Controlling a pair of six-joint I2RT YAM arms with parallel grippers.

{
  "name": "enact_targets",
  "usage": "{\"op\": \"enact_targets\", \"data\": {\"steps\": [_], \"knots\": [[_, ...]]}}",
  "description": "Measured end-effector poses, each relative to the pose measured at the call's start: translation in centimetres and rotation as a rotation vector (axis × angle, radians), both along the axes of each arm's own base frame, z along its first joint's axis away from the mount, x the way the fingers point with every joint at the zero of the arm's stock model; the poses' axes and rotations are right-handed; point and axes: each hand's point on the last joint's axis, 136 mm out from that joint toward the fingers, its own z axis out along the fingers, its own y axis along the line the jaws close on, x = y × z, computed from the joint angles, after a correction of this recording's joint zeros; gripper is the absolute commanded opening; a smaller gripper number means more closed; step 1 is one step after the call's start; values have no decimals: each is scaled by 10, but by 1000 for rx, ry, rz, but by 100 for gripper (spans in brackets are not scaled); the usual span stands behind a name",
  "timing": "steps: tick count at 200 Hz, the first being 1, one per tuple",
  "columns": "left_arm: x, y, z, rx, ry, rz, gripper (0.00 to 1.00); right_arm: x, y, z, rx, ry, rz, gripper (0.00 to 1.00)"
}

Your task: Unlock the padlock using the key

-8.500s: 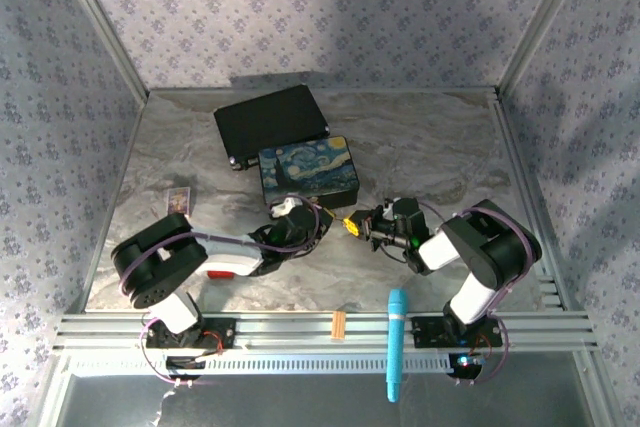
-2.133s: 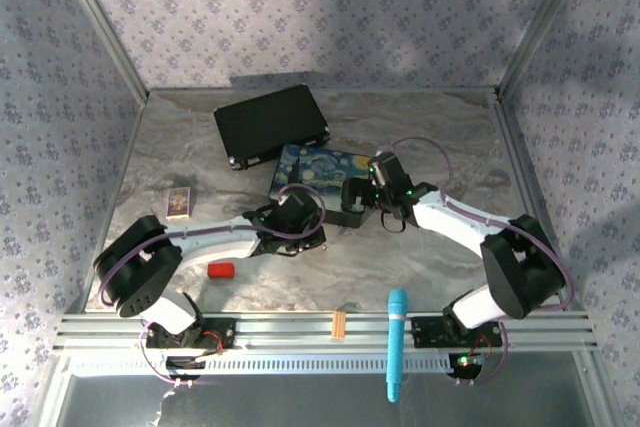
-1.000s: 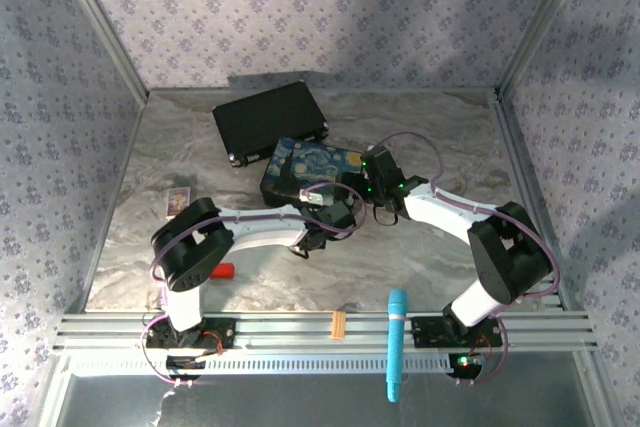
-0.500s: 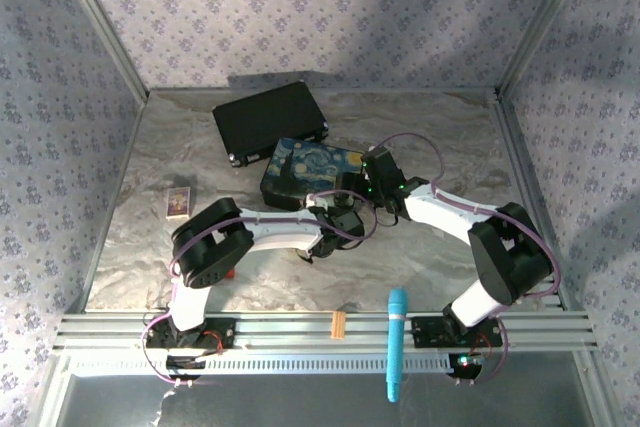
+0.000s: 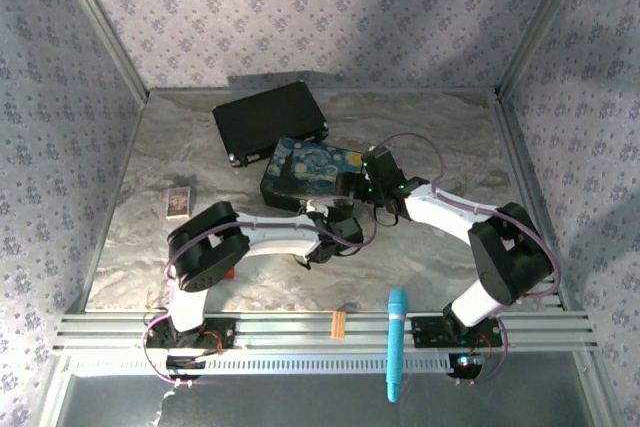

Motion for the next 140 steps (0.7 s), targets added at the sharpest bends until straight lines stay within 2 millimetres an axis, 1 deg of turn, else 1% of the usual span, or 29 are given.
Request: {"op": "enact_targets", "data": {"steps": [14, 26, 29, 49, 64, 73, 88, 99, 107, 124, 134, 140], "knots": [[-3, -2, 3, -33, 9, -13, 71, 1, -1, 2, -11, -3, 10, 99], [-5, -6, 7, -81, 13, -24, 98, 2, -3, 3, -29, -3, 21, 99], [-5, -6, 9, -92, 11, -27, 100, 2, -4, 3, -34, -2, 24, 99], [-7, -13, 27, -187, -3, -52, 100, 4, -9, 8, -69, -10, 33, 99], [-6, -20, 50, -268, -32, -75, 100, 2, -15, 14, -93, -23, 36, 99], [-5, -23, 66, -320, -55, -84, 100, 0, -18, 23, -99, -40, 40, 99], [-4, -24, 89, -412, -79, -91, 100, -2, -22, 45, -92, -88, 44, 99], [-2, -22, 102, -488, -86, -91, 100, -5, -24, 65, -75, -133, 49, 99], [0, -17, 111, -557, -88, -82, 100, -9, -25, 84, -52, -175, 51, 99], [4, -2, 119, -684, -79, -57, 100, -20, -24, 117, 3, -253, 72, 99], [6, 8, 121, -751, -69, -38, 100, -32, -19, 129, 34, -283, 100, 99], [9, 13, 122, -793, -64, -26, 100, -40, -15, 133, 48, -293, 121, 99]]}}
